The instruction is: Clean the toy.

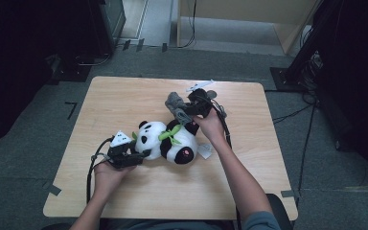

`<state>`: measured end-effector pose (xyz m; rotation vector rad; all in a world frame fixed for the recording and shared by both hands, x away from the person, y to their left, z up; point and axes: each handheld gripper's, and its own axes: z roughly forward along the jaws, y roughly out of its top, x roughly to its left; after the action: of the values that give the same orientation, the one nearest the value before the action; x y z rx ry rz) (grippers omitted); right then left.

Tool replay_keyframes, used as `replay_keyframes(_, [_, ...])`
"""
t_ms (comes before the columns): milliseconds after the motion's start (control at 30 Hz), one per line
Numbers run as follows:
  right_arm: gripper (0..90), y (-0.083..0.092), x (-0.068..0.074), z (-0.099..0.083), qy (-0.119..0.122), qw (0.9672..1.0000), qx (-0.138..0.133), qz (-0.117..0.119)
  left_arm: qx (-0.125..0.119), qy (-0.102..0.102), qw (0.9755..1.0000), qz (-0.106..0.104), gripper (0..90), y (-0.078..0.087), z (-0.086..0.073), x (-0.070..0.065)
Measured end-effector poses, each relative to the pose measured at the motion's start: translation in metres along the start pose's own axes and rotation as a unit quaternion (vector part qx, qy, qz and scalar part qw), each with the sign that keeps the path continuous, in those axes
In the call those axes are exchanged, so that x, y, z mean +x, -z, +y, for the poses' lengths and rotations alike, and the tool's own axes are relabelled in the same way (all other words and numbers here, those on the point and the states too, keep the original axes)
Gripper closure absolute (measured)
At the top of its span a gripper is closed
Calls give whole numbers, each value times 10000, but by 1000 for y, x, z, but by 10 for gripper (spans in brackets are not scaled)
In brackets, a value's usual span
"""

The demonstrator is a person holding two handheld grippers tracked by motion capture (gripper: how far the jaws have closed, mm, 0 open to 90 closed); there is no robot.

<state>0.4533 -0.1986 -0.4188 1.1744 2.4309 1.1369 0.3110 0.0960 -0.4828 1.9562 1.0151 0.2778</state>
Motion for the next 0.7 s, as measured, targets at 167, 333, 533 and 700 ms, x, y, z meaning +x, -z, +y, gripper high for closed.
replay_keyframes(167, [760, 20, 1, 5, 6, 9988, -495, 19, -45, -31, 10000, -30, 362, 1, -1, 0])
replay_keyframes(333, [757, 42, 20, 16, 303, 9959, -836, 179, -73, -88, 9999, -40, 351, 1, -1, 1])
replay_keyframes(533, [752, 57, 40, 21, 529, 9917, -1035, 548, -100, -51, 9999, -23, 351, 1, 0, 1])
replay_keyframes(700, [751, 63, 53, 17, 712, 9889, -1074, 739, -81, -33, 10000, -23, 346, 1, 0, 1])
